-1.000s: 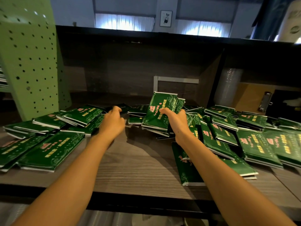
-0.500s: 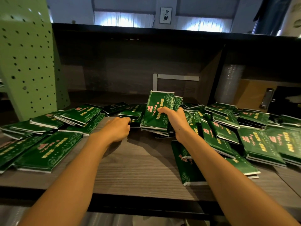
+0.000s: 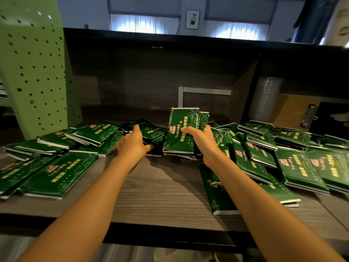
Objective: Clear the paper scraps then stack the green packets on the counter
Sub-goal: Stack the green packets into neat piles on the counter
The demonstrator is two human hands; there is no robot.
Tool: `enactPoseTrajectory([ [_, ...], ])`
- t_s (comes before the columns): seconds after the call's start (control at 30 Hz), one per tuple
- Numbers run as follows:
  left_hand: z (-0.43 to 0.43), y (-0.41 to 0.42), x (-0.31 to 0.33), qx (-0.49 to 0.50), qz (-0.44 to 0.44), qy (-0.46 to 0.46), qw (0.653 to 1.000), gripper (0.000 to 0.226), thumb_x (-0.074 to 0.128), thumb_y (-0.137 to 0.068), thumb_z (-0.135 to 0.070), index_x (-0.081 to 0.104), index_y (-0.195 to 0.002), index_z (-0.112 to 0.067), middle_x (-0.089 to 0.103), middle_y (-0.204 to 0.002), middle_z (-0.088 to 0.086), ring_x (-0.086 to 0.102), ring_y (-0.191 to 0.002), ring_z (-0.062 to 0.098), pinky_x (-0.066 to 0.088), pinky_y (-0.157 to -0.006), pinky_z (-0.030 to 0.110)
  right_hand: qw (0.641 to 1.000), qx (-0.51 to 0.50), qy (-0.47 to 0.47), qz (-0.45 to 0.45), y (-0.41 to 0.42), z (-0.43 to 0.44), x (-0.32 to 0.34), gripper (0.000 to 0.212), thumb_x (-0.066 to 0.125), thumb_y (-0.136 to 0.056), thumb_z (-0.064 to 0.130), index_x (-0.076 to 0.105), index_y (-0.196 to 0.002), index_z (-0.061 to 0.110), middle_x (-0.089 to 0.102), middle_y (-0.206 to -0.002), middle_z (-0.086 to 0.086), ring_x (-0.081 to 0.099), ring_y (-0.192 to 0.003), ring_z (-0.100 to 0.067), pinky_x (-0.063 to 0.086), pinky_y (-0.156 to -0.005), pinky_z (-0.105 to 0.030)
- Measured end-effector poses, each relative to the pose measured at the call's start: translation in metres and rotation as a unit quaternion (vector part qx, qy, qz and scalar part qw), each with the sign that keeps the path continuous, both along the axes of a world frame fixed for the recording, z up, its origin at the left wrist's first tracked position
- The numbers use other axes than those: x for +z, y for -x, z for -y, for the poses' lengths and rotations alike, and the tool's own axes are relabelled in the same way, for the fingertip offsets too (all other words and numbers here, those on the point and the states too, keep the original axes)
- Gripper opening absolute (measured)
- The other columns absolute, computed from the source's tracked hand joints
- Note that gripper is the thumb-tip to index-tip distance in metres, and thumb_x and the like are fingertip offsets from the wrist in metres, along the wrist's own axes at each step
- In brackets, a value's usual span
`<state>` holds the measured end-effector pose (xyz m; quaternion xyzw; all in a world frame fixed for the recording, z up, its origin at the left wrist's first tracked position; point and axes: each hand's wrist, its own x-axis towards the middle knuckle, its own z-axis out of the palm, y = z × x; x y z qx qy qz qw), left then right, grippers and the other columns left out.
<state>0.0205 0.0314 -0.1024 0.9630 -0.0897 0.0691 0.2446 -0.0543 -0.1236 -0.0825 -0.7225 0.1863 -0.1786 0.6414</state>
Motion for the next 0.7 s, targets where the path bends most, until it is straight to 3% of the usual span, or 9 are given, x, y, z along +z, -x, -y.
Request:
enactPoseTrajectory([
  [0.13, -0.002, -0.002, 0.007, -0.002, -0.073, 0.16, 0.984, 0.091, 0.079, -0.074, -0.016, 0.02, -0.143, -0.008, 0.051, -0.129, 0.019, 0.05, -0.117, 0.036, 0.044, -0.095, 0.044, 1.0, -0.002, 0.002, -0.005, -0.001, 0.0, 0.0, 0.094, 0.066, -0.085, 0.03, 0.002, -0.15, 0.011, 0.016, -0.156, -0.007, 0.022, -0.141, -0.026, 0.028, -0.108, -0.043],
  [0.23, -0.006, 0.0, 0.013, 0.012, -0.082, 0.235, 0.968, 0.08, 0.075, -0.076, -0.009, 0.028, -0.141, -0.009, 0.049, -0.129, 0.017, 0.05, -0.109, 0.028, 0.042, -0.086, 0.035, 1.0, -0.002, 0.003, -0.005, -0.002, 0.001, -0.001, 0.095, 0.067, -0.084, 0.03, 0.001, -0.15, 0.012, 0.016, -0.156, -0.007, 0.022, -0.141, -0.026, 0.028, -0.108, -0.042],
  [0.33, -0.01, 0.003, 0.019, 0.063, -0.006, 0.292, 0.954, 0.057, 0.062, -0.085, -0.009, 0.039, -0.137, -0.013, 0.05, -0.128, 0.014, 0.048, -0.085, 0.02, 0.04, -0.07, 0.03, 1.0, -0.004, 0.002, -0.007, -0.002, 0.0, -0.001, 0.095, 0.066, -0.084, 0.031, 0.001, -0.15, 0.012, 0.015, -0.157, -0.007, 0.022, -0.141, -0.026, 0.028, -0.108, -0.042],
  [0.43, -0.012, 0.006, 0.021, 0.091, 0.09, 0.331, 0.935, 0.044, 0.058, -0.086, -0.006, 0.049, -0.128, -0.013, 0.052, -0.126, 0.012, 0.053, -0.074, 0.021, 0.044, -0.058, 0.03, 1.0, -0.013, 0.004, -0.011, 0.0, 0.0, -0.001, 0.096, 0.067, -0.084, 0.032, 0.0, -0.148, 0.008, 0.021, -0.153, -0.01, 0.028, -0.137, -0.027, 0.032, -0.098, -0.039],
  [0.5, -0.011, 0.009, 0.022, 0.09, 0.16, 0.354, 0.917, 0.033, 0.056, -0.087, -0.007, 0.056, -0.12, -0.011, 0.058, -0.121, 0.012, 0.06, -0.088, 0.029, 0.051, -0.069, 0.036, 1.0, -0.017, 0.01, -0.012, 0.0, 0.0, -0.001, 0.095, 0.067, -0.084, 0.032, 0.001, -0.147, 0.006, 0.024, -0.151, -0.01, 0.03, -0.135, -0.028, 0.032, -0.094, -0.037],
  [0.57, -0.01, 0.012, 0.023, 0.107, 0.208, 0.383, 0.894, 0.027, 0.054, -0.09, -0.009, 0.058, -0.116, -0.009, 0.059, -0.119, 0.01, 0.055, -0.108, 0.028, 0.046, -0.079, 0.032, 1.0, -0.012, 0.017, -0.014, 0.0, 0.0, -0.002, 0.096, 0.067, -0.084, 0.033, 0.001, -0.148, 0.006, 0.021, -0.153, -0.009, 0.028, -0.137, -0.027, 0.032, -0.1, -0.04],
  [0.63, -0.01, 0.014, 0.025, 0.123, 0.201, 0.448, 0.863, 0.025, 0.05, -0.092, -0.011, 0.058, -0.115, -0.01, 0.058, -0.116, 0.007, 0.054, -0.107, 0.023, 0.044, -0.08, 0.028, 1.0, -0.007, 0.022, -0.013, -0.001, 0.0, -0.003, 0.096, 0.066, -0.084, 0.035, 0.001, -0.149, 0.007, 0.017, -0.156, -0.008, 0.024, -0.14, -0.027, 0.03, -0.105, -0.041],
  [0.7, -0.009, 0.014, 0.028, 0.106, 0.14, 0.546, 0.82, 0.024, 0.05, -0.091, -0.008, 0.06, -0.113, -0.01, 0.059, -0.111, 0.006, 0.059, -0.095, 0.017, 0.05, -0.077, 0.026, 1.0, -0.006, 0.019, -0.013, -0.002, 0.0, -0.002, 0.097, 0.066, -0.084, 0.036, 0.0, -0.15, 0.007, 0.015, -0.156, -0.007, 0.023, -0.141, -0.026, 0.029, -0.106, -0.041],
])
